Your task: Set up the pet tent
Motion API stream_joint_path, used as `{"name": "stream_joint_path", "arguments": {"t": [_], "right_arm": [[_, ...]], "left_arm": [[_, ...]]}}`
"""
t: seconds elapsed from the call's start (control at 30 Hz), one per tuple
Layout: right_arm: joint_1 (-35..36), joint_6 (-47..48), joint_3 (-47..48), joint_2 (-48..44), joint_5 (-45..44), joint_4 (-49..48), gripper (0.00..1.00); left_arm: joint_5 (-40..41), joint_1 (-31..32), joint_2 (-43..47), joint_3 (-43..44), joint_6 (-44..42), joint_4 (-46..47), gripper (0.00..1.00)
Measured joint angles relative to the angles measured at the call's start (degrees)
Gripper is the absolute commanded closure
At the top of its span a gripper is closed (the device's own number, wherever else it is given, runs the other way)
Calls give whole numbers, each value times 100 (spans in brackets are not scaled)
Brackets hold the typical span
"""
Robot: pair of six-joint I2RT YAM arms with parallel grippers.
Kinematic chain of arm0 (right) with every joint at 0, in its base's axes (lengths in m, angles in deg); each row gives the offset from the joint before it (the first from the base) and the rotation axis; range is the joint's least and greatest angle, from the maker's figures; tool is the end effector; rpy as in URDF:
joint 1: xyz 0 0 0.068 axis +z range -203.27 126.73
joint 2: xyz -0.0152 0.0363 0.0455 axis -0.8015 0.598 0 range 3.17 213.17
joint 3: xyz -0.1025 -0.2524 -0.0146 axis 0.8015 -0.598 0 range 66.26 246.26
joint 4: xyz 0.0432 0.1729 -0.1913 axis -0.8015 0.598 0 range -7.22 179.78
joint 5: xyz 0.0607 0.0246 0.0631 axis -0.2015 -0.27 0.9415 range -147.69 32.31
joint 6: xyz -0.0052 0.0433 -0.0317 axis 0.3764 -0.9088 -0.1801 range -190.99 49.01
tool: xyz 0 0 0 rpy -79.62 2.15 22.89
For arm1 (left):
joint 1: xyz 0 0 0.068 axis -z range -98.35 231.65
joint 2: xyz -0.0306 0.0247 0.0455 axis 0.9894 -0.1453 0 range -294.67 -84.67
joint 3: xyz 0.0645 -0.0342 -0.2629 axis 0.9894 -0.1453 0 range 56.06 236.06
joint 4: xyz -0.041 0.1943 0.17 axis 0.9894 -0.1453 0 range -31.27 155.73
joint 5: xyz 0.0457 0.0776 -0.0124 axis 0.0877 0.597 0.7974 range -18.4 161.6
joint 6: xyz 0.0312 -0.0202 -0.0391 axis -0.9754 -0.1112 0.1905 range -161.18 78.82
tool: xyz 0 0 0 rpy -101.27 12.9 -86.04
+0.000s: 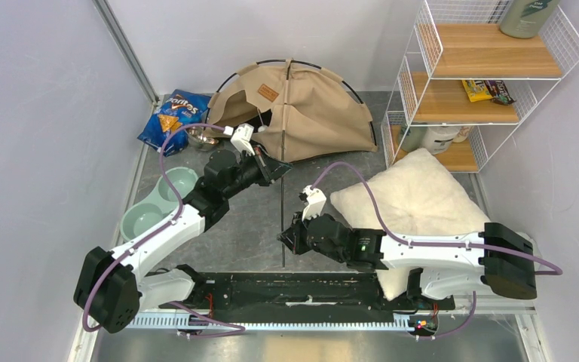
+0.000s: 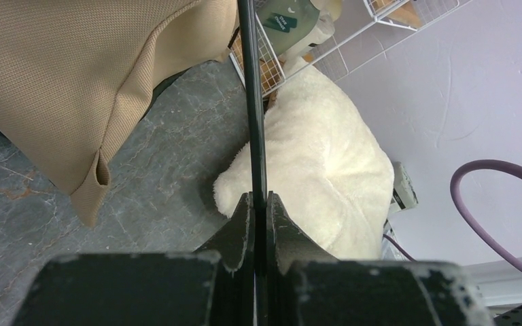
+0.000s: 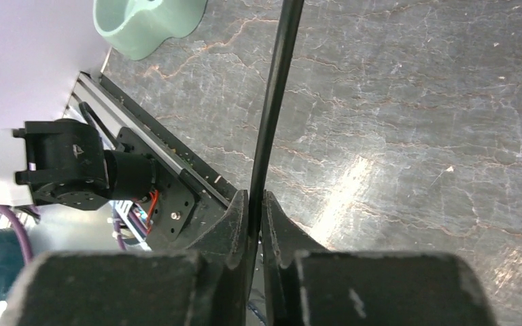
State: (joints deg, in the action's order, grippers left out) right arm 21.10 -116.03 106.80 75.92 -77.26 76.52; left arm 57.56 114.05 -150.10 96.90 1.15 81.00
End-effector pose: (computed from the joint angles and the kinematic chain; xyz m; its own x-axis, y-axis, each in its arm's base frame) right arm 0.0864 0.2642 0.2388 -0.6679 0.0871 -0.7391 -0.5005 0.6825 0.5327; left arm 0.2191 -0.1493 0.2886 -0.5871 -0.4011 -0.7032 0.4418 0.5691 -0.6935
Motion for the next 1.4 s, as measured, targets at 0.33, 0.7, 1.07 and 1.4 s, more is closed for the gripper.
{"name": "stream_joint_path", "arguments": {"t": [0.33,0.7,1.07,1.4], "right_arm": [[13,-120,2,-374,-22,254,100],[52,-721,671,-433,-83,1250,100],[52,-927,1115,-533,-153,1770,100],[50,-938,1316,-542,-103,1838,100]], "left_arm": [[138,-2,127,0,-275,160,21],[1178,-13,1032,-26,-1360,-201,21],[1882,-17,1088,-1453,-1980,885,26],[1239,-17,-15,-2251,-2415,3401,20]]}}
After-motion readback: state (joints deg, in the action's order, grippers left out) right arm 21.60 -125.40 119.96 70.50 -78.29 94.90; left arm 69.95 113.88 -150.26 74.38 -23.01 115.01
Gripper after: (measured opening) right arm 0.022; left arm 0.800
